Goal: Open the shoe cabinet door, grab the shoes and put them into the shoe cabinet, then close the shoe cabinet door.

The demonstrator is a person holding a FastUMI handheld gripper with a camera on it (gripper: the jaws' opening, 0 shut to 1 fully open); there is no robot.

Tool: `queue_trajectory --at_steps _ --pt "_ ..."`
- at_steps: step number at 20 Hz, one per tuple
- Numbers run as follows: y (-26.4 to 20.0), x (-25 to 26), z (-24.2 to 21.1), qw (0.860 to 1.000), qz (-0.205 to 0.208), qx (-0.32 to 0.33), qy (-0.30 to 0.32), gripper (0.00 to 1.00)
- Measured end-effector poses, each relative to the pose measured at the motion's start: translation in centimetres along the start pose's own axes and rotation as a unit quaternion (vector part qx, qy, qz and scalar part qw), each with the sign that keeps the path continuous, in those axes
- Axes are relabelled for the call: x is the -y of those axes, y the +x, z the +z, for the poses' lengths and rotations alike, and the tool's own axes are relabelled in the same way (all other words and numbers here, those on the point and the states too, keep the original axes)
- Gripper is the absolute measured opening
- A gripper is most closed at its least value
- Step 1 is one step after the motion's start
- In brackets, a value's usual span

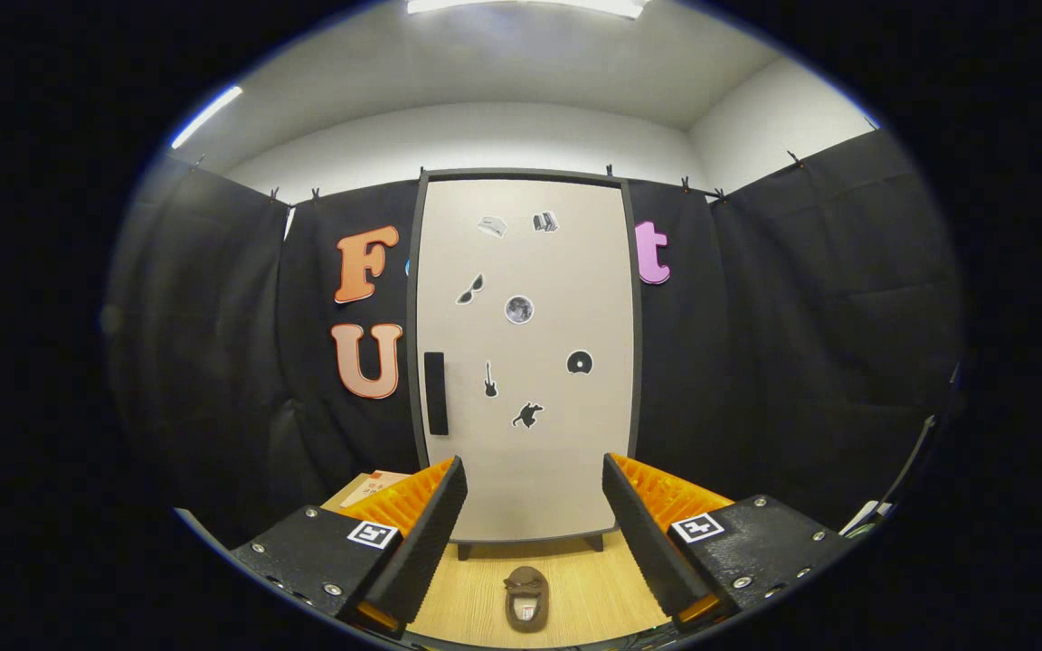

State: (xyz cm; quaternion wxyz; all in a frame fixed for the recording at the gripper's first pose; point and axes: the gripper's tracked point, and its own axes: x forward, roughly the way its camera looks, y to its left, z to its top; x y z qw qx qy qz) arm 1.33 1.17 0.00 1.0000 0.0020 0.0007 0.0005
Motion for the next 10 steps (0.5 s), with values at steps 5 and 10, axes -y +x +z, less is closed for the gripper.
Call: queue_trajectory --at_steps 5,10 --pt "1.4 -1.4 -0.3 1.0 0.008 -0.004 0.006 0.94" --pt "4.4 -4.2 0.2 1.0 0.026 -0.001 0.001 0.94"
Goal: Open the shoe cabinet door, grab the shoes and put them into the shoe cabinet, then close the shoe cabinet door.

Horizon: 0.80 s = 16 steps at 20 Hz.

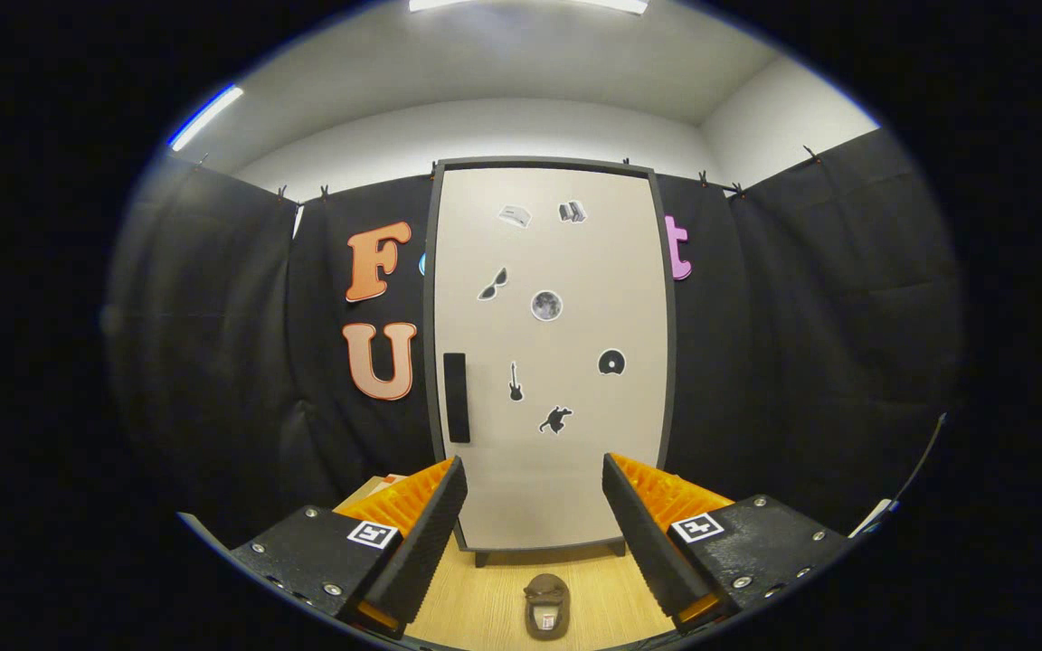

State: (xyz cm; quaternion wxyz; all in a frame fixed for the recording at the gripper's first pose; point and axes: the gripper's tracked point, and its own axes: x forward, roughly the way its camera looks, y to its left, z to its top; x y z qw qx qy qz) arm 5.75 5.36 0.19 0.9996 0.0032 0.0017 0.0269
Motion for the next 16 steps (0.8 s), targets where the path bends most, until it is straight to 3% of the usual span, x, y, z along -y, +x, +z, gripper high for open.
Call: queue_trajectory --at_steps 10,16 --pt "9.8 -6.9 -1.2 0.999 0.036 -0.013 -0.005 0.94" --pt "16.2 -9.3 -1.5 0.999 0.033 -0.01 -0.008 0.94"
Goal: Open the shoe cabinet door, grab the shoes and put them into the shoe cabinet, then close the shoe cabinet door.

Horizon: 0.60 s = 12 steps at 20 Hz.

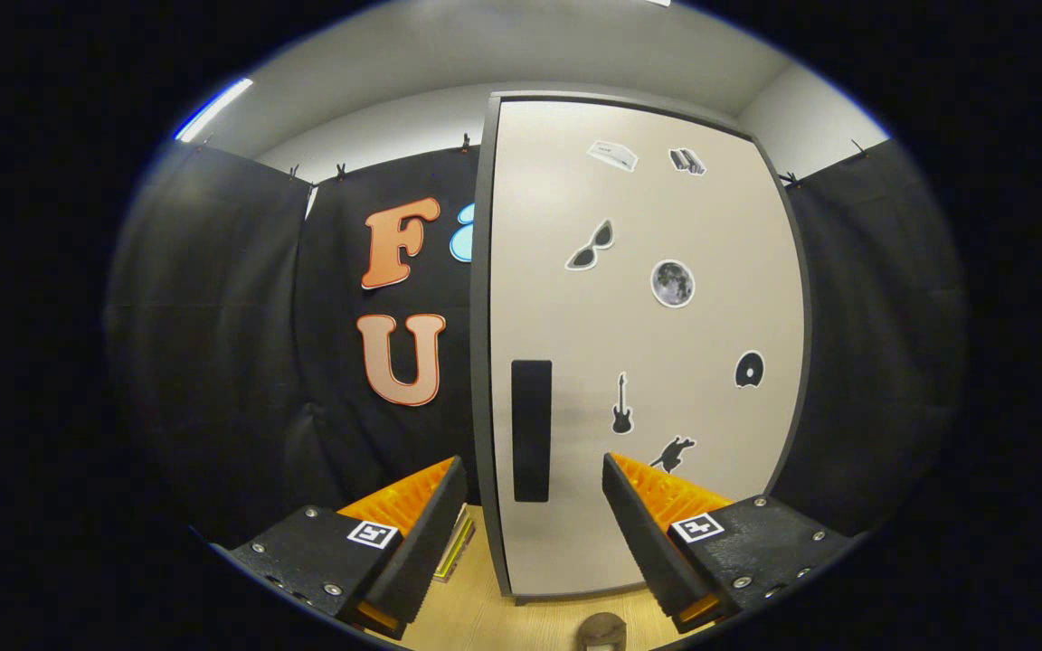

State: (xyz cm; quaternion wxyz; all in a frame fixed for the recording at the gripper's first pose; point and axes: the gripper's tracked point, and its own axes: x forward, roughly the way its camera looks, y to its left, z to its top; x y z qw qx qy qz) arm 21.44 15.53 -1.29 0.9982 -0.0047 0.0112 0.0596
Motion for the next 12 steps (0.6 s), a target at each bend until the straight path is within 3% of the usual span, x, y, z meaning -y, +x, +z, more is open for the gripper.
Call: queue_trajectory --at_steps 8,12 --pt "6.0 0.3 -0.6 1.0 -0.02 -0.004 0.002 0.93" --pt "7.2 0.1 -1.2 1.0 -0.022 -0.01 -0.001 0.8"
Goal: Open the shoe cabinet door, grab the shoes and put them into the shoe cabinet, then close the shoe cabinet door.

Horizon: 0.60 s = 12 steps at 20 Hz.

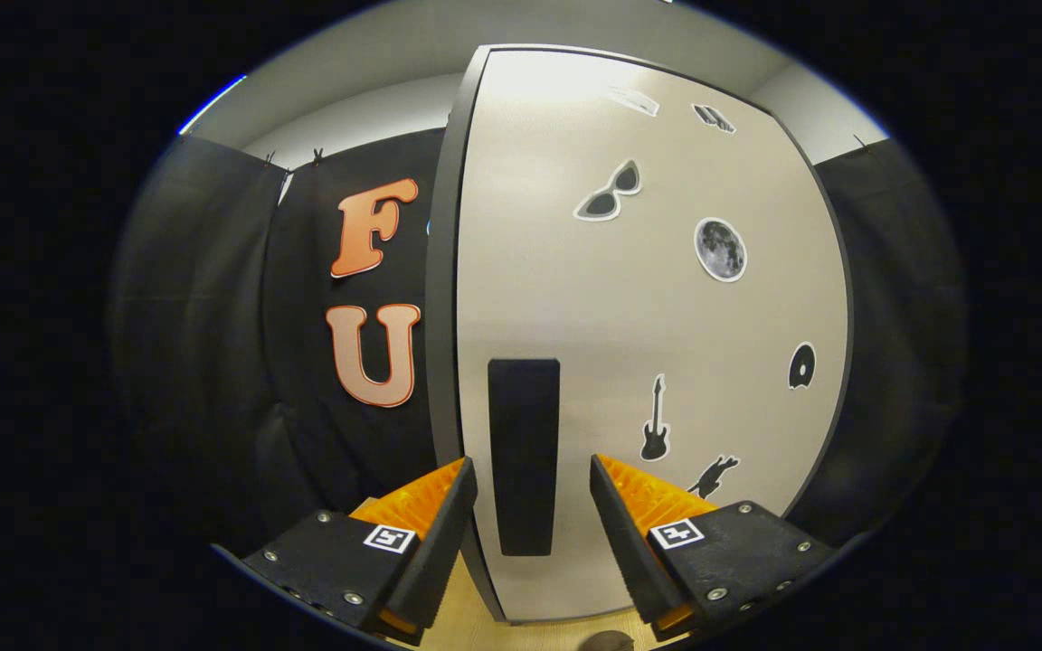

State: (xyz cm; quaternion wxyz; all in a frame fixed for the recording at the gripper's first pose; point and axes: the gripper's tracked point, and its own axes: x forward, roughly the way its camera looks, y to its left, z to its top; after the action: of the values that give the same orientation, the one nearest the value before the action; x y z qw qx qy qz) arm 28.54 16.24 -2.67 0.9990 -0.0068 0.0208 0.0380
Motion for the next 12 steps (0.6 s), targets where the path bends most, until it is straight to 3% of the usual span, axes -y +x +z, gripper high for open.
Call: queue_trajectory --at_steps 5,12 --pt "0.55 -0.2 -0.08 1.0 -0.008 0.005 0.013 0.37" --pt "-0.38 -0.05 -0.2 1.0 -0.013 -0.006 0.01 0.32"
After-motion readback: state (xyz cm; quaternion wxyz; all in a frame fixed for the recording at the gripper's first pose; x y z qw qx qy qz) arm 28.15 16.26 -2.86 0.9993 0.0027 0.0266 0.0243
